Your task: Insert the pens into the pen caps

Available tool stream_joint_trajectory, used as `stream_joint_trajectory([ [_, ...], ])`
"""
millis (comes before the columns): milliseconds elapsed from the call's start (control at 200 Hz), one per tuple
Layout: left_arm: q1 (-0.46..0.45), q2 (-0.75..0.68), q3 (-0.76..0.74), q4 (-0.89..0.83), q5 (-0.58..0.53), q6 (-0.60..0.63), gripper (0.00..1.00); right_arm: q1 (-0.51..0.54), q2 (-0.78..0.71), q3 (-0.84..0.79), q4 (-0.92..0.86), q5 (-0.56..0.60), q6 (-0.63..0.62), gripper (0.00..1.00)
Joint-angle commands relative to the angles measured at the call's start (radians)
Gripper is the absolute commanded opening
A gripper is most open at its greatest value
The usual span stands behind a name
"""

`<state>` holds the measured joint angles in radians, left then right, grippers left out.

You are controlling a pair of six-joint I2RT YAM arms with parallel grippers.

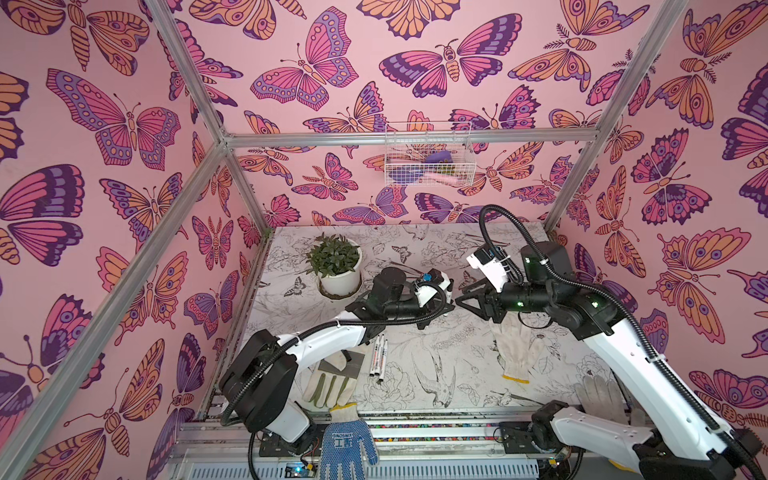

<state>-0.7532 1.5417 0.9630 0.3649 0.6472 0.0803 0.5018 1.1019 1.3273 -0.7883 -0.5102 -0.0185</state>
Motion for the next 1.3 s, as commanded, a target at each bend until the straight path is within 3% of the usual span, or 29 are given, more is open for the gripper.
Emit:
stream_joint_trajectory([
  [0,-0.008,-0.028,0.012,-0.012,0.025,0.026,0.00,-0.006,0.021,0.020,0.049,0.004,0.015,0.43],
  [786,-0.015,-0.024,0.034,-0.007,0.149,-0.040,0.00,-0.005,0.081,0.006,0.163,0.005,0.061,0.30],
  [971,-0.015,-0.021,0.034,-0.005,0.142,-0.056,0.00,-0.005,0.087,0.001,0.172,-0.011,0.077,0.15],
  [1057,-0.002,-0.017,0.055,-0.010,0.122,-0.126,0.00,-0.005,0.085,-0.009,0.156,-0.008,0.070,0.07],
  [1207,0.066,0.032,0.161,-0.034,0.131,-0.393,0.00,-0.005,0.072,-0.058,0.142,0.003,0.087,0.01],
  [1292,0.073,0.041,0.203,-0.056,0.102,-0.418,0.00,-0.006,0.063,-0.098,0.137,0.001,0.107,0.00],
])
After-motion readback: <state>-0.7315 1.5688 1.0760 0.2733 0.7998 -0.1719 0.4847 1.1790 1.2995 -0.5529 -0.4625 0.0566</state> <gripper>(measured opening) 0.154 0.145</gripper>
